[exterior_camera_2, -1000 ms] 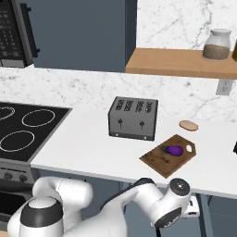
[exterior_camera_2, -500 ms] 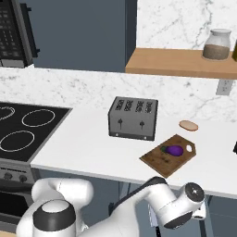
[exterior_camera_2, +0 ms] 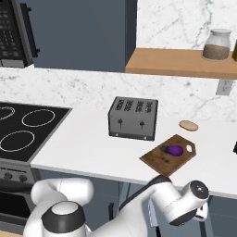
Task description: Place the appropriate cutting tool for cutting the eggplant skin on the cutting board.
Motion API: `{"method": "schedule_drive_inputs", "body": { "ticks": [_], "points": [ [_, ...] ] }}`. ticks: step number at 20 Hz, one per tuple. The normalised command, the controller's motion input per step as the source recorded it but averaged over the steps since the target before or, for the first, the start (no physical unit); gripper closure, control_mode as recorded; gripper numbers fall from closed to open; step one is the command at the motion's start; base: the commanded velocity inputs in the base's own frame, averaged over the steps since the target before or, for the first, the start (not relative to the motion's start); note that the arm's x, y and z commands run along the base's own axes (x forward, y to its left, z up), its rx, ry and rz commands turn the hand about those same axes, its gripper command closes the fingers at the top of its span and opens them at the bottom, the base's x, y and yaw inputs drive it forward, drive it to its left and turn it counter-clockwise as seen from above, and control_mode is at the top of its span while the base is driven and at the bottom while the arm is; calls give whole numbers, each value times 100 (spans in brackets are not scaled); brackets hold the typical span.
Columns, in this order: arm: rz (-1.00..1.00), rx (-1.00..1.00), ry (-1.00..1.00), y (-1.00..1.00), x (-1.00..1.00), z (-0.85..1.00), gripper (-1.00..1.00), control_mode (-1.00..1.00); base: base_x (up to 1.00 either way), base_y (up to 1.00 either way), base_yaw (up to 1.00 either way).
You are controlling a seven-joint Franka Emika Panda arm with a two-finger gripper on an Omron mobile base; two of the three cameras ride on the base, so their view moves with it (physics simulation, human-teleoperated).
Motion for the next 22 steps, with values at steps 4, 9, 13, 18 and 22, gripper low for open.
{"method": "schedule_drive_inputs", "body": {
  "ticks": [4, 9, 13, 18, 22],
  "points": [
    [-10, 0, 0, 0, 2, -24, -100, -100, 0, 0, 0],
    [-10, -1, 0, 0, 11, -16, -100, -100, 0, 0, 0],
    [-5, -4, 0, 0, 8, -19, -100, -100, 0, 0, 0],
    [-1, -3, 2, 0, 8, -23, -100, -100, 0, 0, 0],
    [0, -2, 0, 4, 2, -34, -100, -100, 0, 0, 0]
  ]
}}
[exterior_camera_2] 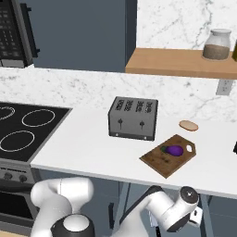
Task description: Place the appropriate cutting tool for cutting the eggplant skin on the cutting board.
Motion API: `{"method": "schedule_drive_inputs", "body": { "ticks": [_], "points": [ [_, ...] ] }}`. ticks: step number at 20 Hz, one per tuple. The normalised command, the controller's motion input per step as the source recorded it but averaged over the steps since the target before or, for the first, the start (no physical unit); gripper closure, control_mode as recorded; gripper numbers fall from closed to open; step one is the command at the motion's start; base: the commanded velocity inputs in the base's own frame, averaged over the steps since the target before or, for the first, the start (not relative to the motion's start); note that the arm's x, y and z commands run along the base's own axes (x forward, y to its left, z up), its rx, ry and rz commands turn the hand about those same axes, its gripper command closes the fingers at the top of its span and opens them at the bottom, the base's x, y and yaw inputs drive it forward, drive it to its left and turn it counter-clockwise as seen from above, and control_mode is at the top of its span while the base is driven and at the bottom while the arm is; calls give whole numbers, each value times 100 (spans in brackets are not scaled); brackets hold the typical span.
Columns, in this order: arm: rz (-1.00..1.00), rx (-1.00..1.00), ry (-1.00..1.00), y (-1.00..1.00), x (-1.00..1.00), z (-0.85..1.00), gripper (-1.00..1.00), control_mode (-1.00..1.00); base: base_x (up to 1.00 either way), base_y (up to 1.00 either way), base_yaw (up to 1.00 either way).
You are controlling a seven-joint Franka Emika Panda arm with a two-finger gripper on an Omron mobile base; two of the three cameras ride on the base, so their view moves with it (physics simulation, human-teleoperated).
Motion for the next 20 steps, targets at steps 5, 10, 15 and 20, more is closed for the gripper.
{"method": "schedule_drive_inputs", "body": {
  "ticks": [5, 10, 15, 20],
  "points": [
    [0, 0, 0, 4, 11, -29, -100, -100, 0, 0, 0],
    [0, 0, 0, 0, 13, -16, -100, -100, 0, 0, 0],
    [0, 0, 3, 0, 13, -24, -100, -100, 0, 0, 0],
    [0, 0, 2, 1, 14, -25, -100, -100, 0, 0, 0]
  ]
}}
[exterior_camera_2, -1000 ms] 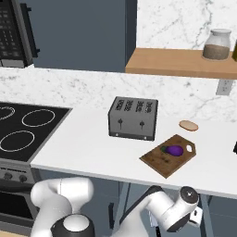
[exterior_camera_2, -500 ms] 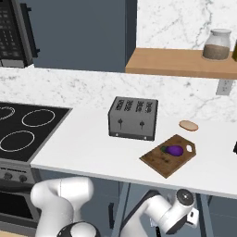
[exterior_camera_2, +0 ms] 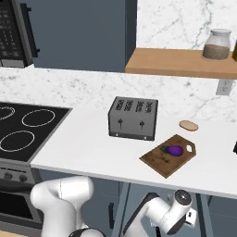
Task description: Place the appropriate cutting tool for cutting the eggplant skin on the cutting board.
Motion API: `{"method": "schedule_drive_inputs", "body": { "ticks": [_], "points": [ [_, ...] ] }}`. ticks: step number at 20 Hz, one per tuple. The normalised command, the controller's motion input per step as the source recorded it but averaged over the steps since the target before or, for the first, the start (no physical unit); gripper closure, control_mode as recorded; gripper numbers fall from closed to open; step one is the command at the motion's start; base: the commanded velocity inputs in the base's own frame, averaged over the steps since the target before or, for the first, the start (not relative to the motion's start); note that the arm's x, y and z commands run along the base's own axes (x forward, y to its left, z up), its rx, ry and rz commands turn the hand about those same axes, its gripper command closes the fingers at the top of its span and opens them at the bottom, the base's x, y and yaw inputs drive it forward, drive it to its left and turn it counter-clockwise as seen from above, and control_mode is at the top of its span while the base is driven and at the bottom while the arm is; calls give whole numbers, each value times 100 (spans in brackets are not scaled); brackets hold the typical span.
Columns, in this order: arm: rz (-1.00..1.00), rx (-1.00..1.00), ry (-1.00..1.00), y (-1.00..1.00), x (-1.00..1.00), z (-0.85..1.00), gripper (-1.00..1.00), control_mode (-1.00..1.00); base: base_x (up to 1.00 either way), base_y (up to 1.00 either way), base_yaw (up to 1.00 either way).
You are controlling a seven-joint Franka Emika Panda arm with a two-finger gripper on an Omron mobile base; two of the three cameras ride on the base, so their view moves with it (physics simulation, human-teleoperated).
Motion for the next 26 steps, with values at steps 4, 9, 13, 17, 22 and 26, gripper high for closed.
{"method": "schedule_drive_inputs", "body": {
  "ticks": [4, 9, 13, 17, 22, 26],
  "points": [
    [0, 0, 2, 0, 13, -20, -100, -100, 0, 0, 0],
    [0, 0, 1, 0, 5, -24, -100, -100, 0, 0, 0],
    [0, 0, 1, 0, 0, -47, -100, -100, 0, 0, 0],
    [0, 0, 0, 4, -16, -63, 100, -100, 0, 0, 0],
    [0, 0, 0, 1, -50, -67, 100, -100, 0, 0, 0],
    [0, 0, 0, 1, -55, -58, 100, -100, 0, 0, 0]
  ]
}}
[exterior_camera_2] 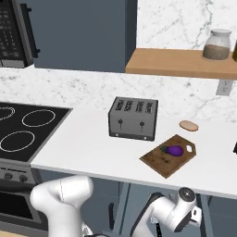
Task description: Place the appropriate cutting tool for cutting the eggplant skin on the cutting board.
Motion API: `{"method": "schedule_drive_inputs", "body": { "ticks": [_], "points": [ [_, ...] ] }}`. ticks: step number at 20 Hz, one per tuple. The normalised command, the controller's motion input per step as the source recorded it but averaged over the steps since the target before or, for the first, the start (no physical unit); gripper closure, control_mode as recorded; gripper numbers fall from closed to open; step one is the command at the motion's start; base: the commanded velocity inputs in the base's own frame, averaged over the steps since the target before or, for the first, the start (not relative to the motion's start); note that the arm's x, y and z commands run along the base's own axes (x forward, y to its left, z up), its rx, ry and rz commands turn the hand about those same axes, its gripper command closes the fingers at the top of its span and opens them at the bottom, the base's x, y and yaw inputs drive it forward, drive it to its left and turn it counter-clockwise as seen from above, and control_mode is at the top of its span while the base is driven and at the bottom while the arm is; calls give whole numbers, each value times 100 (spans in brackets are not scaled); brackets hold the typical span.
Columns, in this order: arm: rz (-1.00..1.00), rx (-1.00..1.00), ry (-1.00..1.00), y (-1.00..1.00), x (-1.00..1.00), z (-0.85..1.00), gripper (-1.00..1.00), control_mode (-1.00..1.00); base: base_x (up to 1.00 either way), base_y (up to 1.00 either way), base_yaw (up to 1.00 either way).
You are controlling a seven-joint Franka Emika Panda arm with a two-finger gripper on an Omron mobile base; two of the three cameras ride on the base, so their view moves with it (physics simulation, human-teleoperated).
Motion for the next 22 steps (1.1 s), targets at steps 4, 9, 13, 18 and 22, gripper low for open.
{"method": "schedule_drive_inputs", "body": {
  "ticks": [4, 9, 13, 18, 22],
  "points": [
    [0, 0, -5, 10, -55, -24, 100, -100, 0, 0, 0],
    [0, 0, -3, 33, -56, 19, 100, -100, 0, 0, 0],
    [0, 0, -1, 31, -78, 65, 100, -100, 0, 0, 0],
    [0, 0, -2, 5, -36, 100, 100, -100, 0, 0, 0],
    [0, 1, 0, 0, -42, 100, 100, -100, 0, 0, 0]
  ]
}}
